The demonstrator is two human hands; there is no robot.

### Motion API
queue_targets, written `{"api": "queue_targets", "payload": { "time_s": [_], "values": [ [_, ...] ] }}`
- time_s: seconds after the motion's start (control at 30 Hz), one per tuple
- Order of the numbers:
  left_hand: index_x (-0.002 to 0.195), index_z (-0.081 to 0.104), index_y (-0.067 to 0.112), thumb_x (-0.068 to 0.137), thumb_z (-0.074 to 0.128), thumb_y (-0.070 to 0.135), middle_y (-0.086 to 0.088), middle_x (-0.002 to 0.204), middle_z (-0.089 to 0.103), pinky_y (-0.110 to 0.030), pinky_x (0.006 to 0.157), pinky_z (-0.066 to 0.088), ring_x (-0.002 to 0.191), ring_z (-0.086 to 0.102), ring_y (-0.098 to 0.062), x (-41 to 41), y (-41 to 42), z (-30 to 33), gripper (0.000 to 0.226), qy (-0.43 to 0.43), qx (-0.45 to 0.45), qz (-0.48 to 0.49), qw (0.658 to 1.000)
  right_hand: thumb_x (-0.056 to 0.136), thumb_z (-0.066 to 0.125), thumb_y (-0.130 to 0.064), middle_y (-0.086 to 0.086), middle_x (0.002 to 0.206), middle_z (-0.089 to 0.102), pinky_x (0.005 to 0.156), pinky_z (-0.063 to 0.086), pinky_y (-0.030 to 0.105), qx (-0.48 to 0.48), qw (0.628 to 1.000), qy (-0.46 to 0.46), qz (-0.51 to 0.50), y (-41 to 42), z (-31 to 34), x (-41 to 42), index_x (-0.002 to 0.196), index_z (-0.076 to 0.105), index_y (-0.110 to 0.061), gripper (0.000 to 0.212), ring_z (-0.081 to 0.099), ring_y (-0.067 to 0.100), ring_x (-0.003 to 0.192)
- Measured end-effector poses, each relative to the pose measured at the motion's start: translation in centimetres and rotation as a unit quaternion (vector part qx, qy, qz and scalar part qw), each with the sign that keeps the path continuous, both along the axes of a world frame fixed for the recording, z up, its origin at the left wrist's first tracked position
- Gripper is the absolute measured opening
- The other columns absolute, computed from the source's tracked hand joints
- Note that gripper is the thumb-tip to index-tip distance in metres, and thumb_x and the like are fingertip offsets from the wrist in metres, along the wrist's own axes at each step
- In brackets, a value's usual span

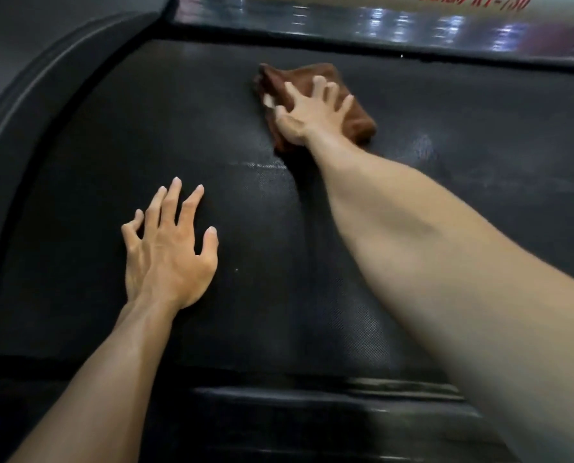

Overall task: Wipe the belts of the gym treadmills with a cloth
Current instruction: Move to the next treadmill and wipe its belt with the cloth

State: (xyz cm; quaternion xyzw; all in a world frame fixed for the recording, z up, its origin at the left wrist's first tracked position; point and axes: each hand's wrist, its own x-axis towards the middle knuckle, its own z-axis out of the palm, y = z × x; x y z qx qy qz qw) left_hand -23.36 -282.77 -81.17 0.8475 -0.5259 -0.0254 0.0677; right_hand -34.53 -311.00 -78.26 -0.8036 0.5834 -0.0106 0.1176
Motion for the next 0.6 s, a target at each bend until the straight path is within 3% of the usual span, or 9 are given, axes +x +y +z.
{"api": "queue_targets", "payload": {
  "time_s": [0.1, 0.2, 0.4, 0.5, 0.6],
  "values": [
    [0.162, 0.018, 0.032, 0.099, 0.035, 0.048, 0.000, 0.172, 0.008, -0.050, 0.123, 0.014, 0.158, 0.005, -0.018, 0.0, -0.1, 0.1, 0.067, -0.001, 0.002, -0.001, 1.000, 0.102, 0.034, -0.062, 0.006, 0.172, 0.018, 0.125, -0.002, 0.062, -0.013, 0.988, -0.002, 0.155, 3.5, 0.2, 3.5, 0.161, 0.029, -0.044, 0.062, 0.011, 0.033, 0.158],
    [0.162, 0.019, 0.032, 0.099, 0.034, 0.048, 0.001, 0.172, 0.008, -0.049, 0.124, 0.013, 0.158, 0.005, -0.017, -0.1, 0.0, 0.1, 0.067, 0.004, 0.001, 0.000, 1.000, 0.102, 0.035, -0.065, -0.001, 0.172, 0.020, 0.127, -0.003, 0.055, -0.013, 0.975, -0.021, 0.220, 8.3, -0.6, 1.0, 0.161, 0.029, -0.044, 0.064, 0.010, 0.023, 0.159],
    [0.162, 0.021, 0.031, 0.100, 0.034, 0.047, 0.001, 0.172, 0.009, -0.048, 0.123, 0.013, 0.158, 0.005, -0.016, -0.1, 0.0, 0.1, 0.065, 0.004, -0.009, -0.001, 1.000, 0.100, 0.031, -0.071, -0.004, 0.173, 0.016, 0.128, -0.004, 0.054, -0.020, 0.995, -0.007, 0.101, 6.9, -1.5, -8.7, 0.161, 0.027, -0.045, 0.067, 0.007, 0.017, 0.160],
    [0.162, 0.019, 0.032, 0.099, 0.033, 0.048, 0.001, 0.172, 0.007, -0.048, 0.124, 0.013, 0.158, 0.003, -0.016, -0.1, 0.0, 0.0, 0.066, 0.002, -0.006, -0.002, 1.000, 0.098, 0.030, -0.073, -0.002, 0.174, 0.012, 0.126, -0.008, 0.059, 0.000, 1.000, -0.005, 0.021, 2.0, -0.7, -6.8, 0.162, 0.025, -0.044, 0.070, 0.004, 0.020, 0.161],
    [0.162, 0.016, 0.033, 0.098, 0.032, 0.049, 0.001, 0.172, 0.006, -0.050, 0.124, 0.015, 0.158, 0.003, -0.017, 0.1, 0.0, 0.1, 0.068, 0.002, 0.003, 0.000, 1.000, 0.096, 0.024, -0.078, 0.000, 0.175, 0.005, 0.123, -0.009, 0.064, 0.025, 0.998, 0.010, 0.052, -0.2, -0.2, -2.2, 0.163, 0.019, -0.044, 0.075, -0.001, 0.026, 0.161]
  ]
}}
